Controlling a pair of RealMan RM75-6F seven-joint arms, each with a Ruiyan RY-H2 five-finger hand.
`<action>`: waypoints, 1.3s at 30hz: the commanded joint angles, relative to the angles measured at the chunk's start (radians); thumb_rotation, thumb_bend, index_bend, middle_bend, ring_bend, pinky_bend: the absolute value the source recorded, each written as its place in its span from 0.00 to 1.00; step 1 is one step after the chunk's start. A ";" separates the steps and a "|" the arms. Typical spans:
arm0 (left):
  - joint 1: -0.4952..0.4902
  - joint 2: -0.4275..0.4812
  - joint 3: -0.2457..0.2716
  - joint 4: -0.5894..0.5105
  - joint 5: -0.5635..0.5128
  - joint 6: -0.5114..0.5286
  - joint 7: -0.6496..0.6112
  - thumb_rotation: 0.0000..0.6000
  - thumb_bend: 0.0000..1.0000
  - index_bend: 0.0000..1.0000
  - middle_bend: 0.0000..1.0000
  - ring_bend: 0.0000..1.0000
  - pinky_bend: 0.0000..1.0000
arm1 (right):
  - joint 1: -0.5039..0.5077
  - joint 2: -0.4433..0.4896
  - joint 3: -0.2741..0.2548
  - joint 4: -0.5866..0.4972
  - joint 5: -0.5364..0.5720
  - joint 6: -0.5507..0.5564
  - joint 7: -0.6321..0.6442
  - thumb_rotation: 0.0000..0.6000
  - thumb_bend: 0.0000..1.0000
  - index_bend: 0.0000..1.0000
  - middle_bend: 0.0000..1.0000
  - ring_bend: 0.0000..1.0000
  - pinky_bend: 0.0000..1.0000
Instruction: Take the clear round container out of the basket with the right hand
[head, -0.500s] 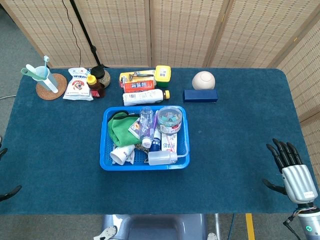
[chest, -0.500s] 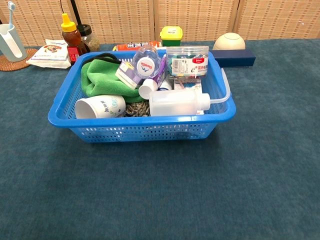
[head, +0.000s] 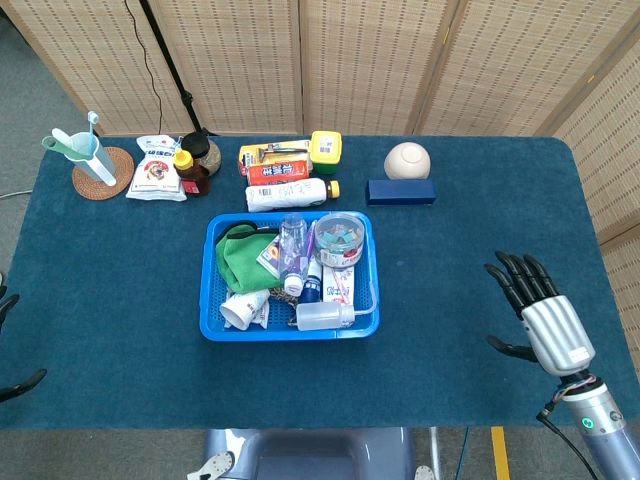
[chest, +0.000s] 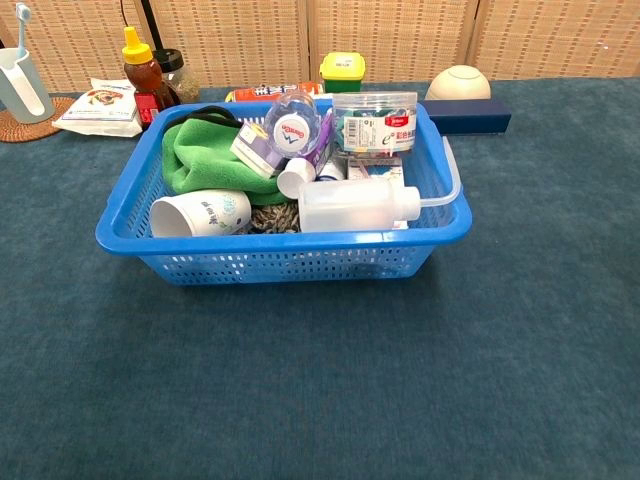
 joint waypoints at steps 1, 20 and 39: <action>-0.011 0.000 -0.001 -0.009 -0.004 -0.021 0.014 1.00 0.00 0.00 0.00 0.00 0.00 | 0.089 0.069 0.048 -0.136 0.016 -0.117 -0.036 1.00 0.00 0.00 0.00 0.00 0.00; -0.031 0.007 -0.014 -0.030 -0.034 -0.058 0.015 1.00 0.00 0.00 0.00 0.00 0.00 | 0.402 -0.220 0.166 -0.221 0.227 -0.454 -0.348 1.00 0.00 0.00 0.00 0.00 0.00; -0.035 0.021 -0.017 0.008 -0.050 -0.066 -0.077 1.00 0.00 0.00 0.00 0.00 0.00 | 0.544 -0.468 0.210 -0.008 0.362 -0.485 -0.540 1.00 0.00 0.00 0.00 0.00 0.00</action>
